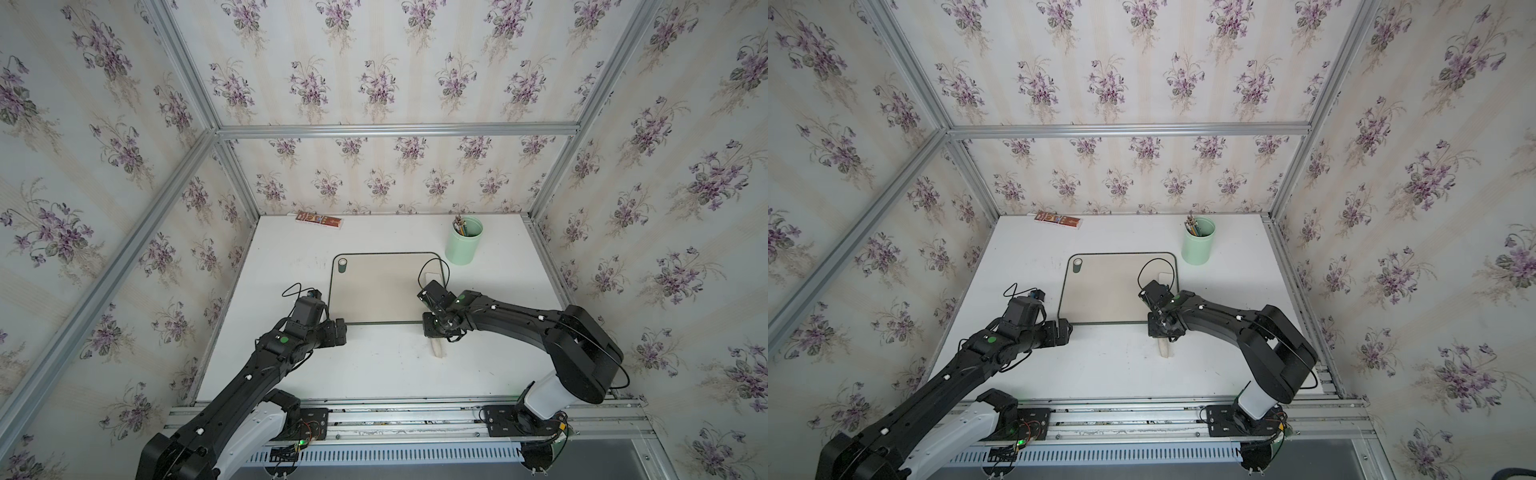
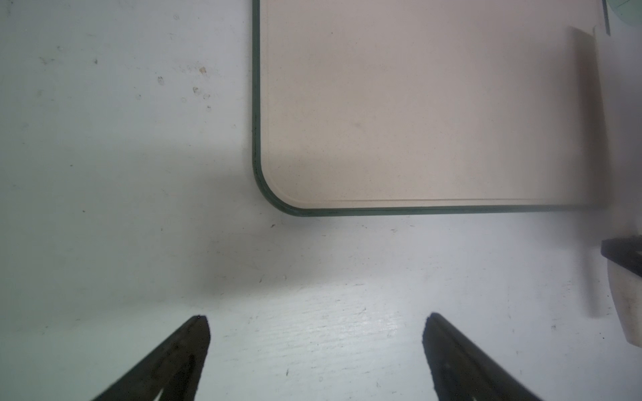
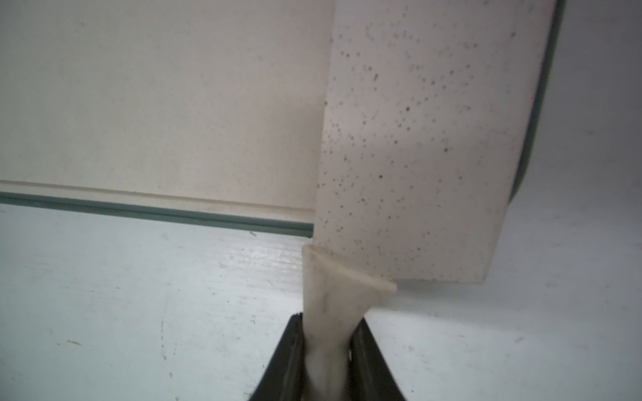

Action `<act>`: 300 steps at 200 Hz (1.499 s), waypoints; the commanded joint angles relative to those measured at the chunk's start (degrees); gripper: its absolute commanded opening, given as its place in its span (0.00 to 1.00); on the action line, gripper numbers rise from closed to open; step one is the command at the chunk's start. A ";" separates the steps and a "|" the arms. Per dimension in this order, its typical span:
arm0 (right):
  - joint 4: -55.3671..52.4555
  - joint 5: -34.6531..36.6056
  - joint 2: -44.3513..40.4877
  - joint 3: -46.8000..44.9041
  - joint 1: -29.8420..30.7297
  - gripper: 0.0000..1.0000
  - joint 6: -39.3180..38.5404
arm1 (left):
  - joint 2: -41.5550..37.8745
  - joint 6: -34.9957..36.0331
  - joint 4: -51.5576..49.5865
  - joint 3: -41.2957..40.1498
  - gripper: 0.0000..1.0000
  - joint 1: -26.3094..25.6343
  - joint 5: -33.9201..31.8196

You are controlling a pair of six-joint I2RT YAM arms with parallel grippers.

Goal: Align the knife with the edge of the cutting board
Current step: Place the knife at the edge of the cutting board.

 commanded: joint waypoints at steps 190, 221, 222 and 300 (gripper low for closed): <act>-2.76 5.28 7.16 4.77 0.08 0.06 -0.73 | -0.46 -0.27 -0.15 -0.11 0.99 0.00 -0.93; -2.91 5.89 7.11 4.77 0.10 0.06 -0.22 | -0.51 -0.27 -0.08 -0.07 0.99 0.03 -0.87; -2.92 5.89 7.11 4.77 0.08 0.06 -0.21 | -0.51 -0.27 -0.08 -0.10 0.99 0.01 -0.87; -3.19 6.28 6.76 4.50 0.13 0.06 0.32 | -0.32 -0.27 -0.07 0.01 0.99 0.03 -0.78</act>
